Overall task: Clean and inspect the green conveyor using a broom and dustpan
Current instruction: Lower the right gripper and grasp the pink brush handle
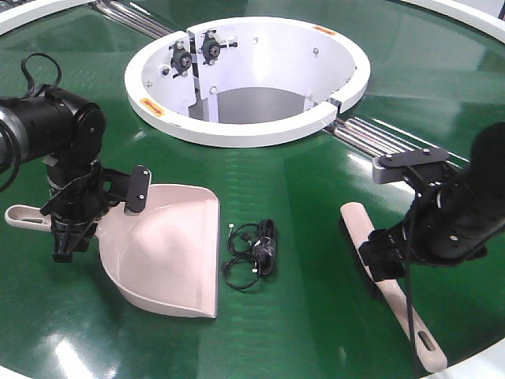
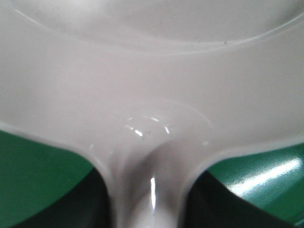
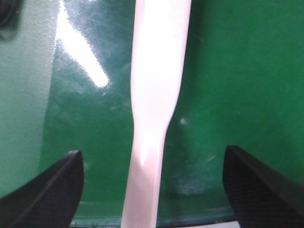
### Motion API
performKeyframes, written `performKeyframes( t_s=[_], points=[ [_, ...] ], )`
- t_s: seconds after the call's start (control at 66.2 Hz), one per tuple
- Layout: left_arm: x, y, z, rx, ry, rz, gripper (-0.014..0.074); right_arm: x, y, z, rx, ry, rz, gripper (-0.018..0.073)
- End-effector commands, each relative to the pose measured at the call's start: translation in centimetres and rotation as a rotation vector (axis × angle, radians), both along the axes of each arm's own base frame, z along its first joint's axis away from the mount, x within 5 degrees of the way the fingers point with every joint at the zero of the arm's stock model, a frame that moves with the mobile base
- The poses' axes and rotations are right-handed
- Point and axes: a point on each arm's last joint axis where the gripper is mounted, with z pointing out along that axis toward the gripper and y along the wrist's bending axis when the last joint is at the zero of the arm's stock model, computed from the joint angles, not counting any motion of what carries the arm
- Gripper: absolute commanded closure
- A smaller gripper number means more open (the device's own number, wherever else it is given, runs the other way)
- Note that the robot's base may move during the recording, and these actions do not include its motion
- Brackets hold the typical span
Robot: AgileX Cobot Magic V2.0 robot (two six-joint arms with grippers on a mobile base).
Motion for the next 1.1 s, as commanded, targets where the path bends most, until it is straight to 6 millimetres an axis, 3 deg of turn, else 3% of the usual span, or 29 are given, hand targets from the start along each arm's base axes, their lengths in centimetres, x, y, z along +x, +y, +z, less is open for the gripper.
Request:
performKeyframes(
  t_s=[0.0,0.378,0.741,0.877,1.088],
  points=[
    [-0.2,-0.1,2.6,-0.014,-0.064,0.018,0.0603,1.2,0.5,1.0,0.017,-0.032,0.003,-0.0022],
    [-0.2,-0.1,2.6,-0.014,-0.064,0.018,0.0603,3.6,1.5,-2.6,-0.003,0.133,-0.010,-0.0013],
    [-0.2,-0.1,2.6,-0.014,-0.064,0.018,0.0603,4.7,1.6,-5.9,-0.046,0.223,-0.038,0.0104],
    [-0.2,-0.1,2.6,-0.014,-0.064,0.018,0.0603,4.8,1.7,-6.1,-0.045,0.221,-0.038,0.0209],
    [-0.2,-0.1,2.6,-0.014,-0.064,0.018,0.0603,4.7,1.6,-6.1,-0.049,0.231,-0.037,0.0470]
  ],
)
